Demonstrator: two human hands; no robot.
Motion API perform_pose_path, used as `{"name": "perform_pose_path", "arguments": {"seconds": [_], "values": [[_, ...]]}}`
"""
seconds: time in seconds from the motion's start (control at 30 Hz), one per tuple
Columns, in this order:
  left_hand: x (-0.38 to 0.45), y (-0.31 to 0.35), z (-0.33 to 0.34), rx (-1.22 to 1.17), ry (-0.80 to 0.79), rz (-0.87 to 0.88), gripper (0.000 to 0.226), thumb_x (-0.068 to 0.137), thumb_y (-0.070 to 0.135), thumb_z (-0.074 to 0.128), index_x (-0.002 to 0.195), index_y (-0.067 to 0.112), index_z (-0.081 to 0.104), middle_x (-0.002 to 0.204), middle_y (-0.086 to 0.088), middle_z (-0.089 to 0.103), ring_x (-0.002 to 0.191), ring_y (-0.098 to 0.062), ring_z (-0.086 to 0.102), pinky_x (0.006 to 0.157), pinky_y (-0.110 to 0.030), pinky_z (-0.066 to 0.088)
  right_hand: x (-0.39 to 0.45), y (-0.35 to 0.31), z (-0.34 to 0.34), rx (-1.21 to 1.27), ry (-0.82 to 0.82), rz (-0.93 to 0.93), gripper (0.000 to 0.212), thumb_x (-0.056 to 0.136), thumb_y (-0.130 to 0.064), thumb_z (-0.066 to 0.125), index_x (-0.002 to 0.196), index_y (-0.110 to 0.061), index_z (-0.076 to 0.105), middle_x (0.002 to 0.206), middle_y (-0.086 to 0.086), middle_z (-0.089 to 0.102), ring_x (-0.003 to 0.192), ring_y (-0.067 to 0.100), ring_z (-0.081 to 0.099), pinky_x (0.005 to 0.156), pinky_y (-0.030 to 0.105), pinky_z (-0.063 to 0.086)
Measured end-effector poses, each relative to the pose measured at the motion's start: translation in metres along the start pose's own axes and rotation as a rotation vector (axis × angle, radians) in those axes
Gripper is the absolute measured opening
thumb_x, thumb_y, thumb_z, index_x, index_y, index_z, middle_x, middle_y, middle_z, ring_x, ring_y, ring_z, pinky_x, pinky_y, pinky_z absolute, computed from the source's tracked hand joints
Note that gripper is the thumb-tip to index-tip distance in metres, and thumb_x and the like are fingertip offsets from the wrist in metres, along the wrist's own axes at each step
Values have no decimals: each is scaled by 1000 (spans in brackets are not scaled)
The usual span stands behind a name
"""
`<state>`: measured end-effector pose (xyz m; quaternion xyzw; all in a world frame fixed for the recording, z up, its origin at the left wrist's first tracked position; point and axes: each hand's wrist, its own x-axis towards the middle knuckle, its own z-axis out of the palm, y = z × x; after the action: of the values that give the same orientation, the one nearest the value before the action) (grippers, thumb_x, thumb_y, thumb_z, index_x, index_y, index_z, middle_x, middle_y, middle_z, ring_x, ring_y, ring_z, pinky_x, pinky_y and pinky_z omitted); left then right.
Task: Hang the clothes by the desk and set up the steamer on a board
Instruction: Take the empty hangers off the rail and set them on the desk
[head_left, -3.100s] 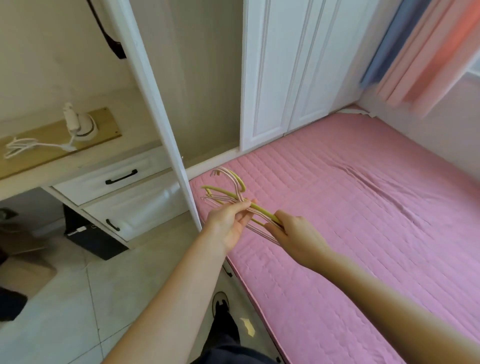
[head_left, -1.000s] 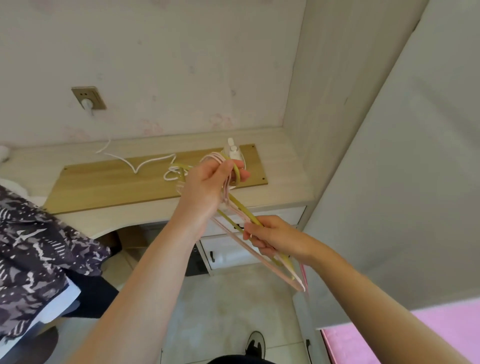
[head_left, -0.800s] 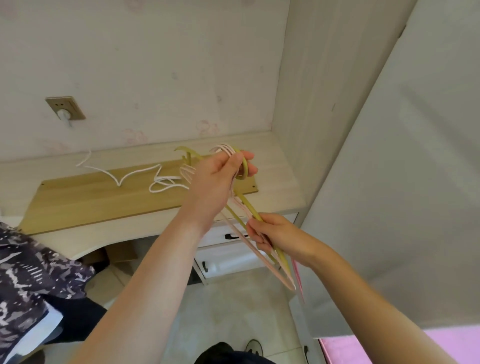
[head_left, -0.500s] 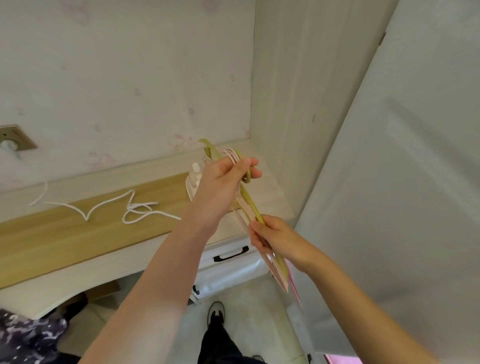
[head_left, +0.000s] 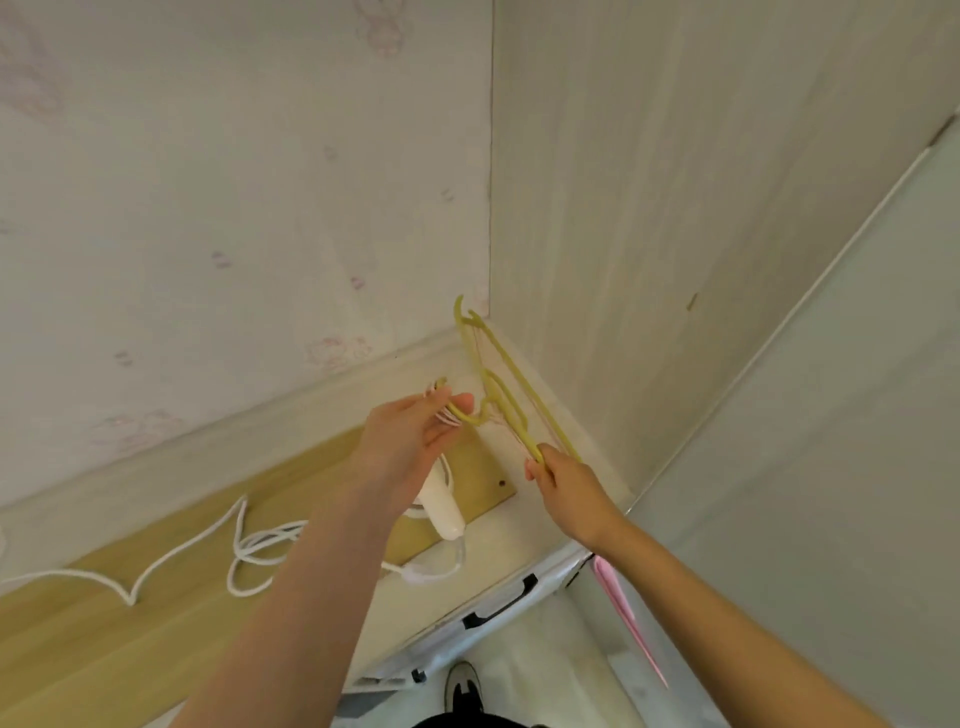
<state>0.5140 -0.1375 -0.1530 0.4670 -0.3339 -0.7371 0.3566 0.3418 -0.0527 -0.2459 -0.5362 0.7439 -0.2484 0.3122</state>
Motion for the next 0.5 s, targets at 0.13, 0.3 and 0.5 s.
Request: {"name": "perform_pose_path", "arguments": {"seconds": [0.13,0.3,0.5], "values": [[40,-13,-21,26,53,-87,15,92,4,55,84,-2,67,82,-10,71,87,-21,66,89,-32,51,22,9,18,-194,15,50,22,101,-33,35,87,-22,46,70,5,60,63,27,55,59,38,45],[82,-34,-31,81,159,-173,13,90,1,58,83,-4,67,90,-15,70,80,-17,68,68,-24,56,41,20,28,-344,-6,97,25,103,-30,32,103,-13,51,79,9,61,66,24,48,56,31,32],[111,-48,-16,45,269,-267,22,90,-8,51,71,-1,61,84,-15,60,83,-21,59,80,-32,51,67,36,29,-484,-18,107,27,104,-28,26,112,-14,48,91,9,67,78,28,61,59,33,31]]}}
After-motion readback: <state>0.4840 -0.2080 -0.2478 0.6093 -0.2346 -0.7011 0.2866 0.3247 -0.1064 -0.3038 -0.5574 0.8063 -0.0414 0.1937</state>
